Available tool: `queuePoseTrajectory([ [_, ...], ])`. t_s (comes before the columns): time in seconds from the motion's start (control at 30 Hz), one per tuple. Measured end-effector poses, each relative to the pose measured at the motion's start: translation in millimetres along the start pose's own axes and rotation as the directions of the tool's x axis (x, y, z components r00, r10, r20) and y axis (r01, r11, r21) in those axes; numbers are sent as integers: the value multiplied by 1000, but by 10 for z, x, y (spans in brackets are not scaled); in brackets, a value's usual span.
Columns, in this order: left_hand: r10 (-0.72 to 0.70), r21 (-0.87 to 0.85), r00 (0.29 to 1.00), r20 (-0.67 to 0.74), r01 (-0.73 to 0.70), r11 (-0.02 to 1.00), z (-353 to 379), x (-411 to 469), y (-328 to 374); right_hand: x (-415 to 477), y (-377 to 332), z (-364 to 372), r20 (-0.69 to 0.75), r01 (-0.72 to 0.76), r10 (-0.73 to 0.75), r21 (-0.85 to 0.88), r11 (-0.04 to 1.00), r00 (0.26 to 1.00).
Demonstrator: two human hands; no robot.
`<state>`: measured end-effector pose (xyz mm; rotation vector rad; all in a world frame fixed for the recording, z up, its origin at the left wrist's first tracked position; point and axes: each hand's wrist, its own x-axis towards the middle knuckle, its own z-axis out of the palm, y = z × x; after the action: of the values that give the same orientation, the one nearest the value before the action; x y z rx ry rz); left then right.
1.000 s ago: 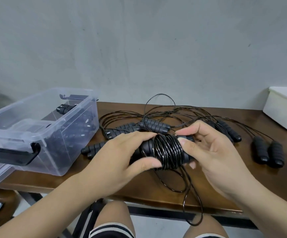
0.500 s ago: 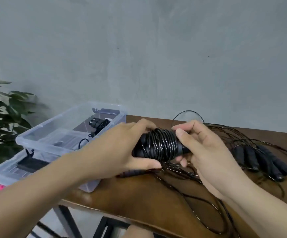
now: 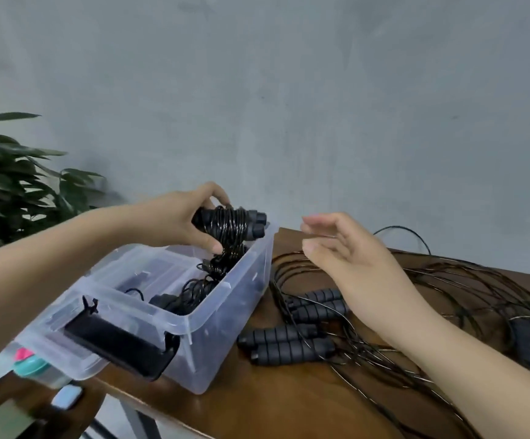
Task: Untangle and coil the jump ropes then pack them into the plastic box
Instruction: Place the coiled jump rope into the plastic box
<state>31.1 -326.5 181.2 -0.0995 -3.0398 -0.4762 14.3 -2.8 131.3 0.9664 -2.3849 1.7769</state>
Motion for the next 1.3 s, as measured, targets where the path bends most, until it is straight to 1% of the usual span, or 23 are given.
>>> queuePoseTrajectory([
  [0.1, -76, 20, 991, 111, 74, 997, 161, 160, -276, -42, 137, 6, -8, -35, 35, 11, 999, 999],
  [0.17, -85, 18, 983, 164, 83, 996, 259, 257, -422, -34, 218, 31, -13, -45, 45, 3, 999, 999],
  [0.27, -83, 70, 961, 264, 66, 995, 408, 363, -547, -18, 300, 66, -6, -65, 65, -6, 998, 998],
  [0.33, -91, 138, 941, 327, 47, 989, 502, 402, -546, -9, 349, 94, 2, -71, 71, -12, 997, 998],
  [0.4, -75, 218, 932, 353, -4, 976, 582, 458, -509, 5, 382, 118, 2, -77, 77, -10, 997, 997],
  [0.5, -73, 267, 924, 376, -33, 963, 681, 534, -510, 26, 426, 158, 11, -101, 101, 3, 995, 995],
  [0.57, -56, 261, 927, 370, -45, 964, 744, 540, -552, 18, 455, 170, 11, -109, 109, 11, 994, 994],
  [0.63, -14, 261, 944, 331, -77, 962, 789, 527, -594, 10, 472, 180, 8, -119, 119, 20, 993, 993],
  [0.73, 31, 364, 966, 257, -127, 923, 793, 515, -576, -7, 492, 191, 14, -129, 128, 22, 991, 992],
  [0.83, 57, 396, 968, 243, -153, 905, 779, 521, -552, -31, 498, 205, 19, -130, 129, 22, 991, 991],
  [0.93, 5, 384, 984, 177, -74, 920, 759, 492, -539, -74, 518, 191, 36, -136, 134, 37, 990, 990],
  [1.03, -31, 481, 982, 186, -64, 874, 727, 477, -553, -125, 550, 160, 46, -145, 144, 31, 989, 989],
  [1.1, -13, 467, 975, 223, -95, 879, 700, 469, -565, -158, 573, 137, 47, -150, 149, 28, 988, 988],
  [1.17, 12, 431, 974, 228, -112, 895, 668, 467, -579, -184, 585, 111, 47, -154, 153, 21, 988, 987],
  [1.3, -2, 370, 980, 197, -72, 926, 576, 458, -553, -221, 580, 65, 61, -151, 151, 0, 989, 987],
])
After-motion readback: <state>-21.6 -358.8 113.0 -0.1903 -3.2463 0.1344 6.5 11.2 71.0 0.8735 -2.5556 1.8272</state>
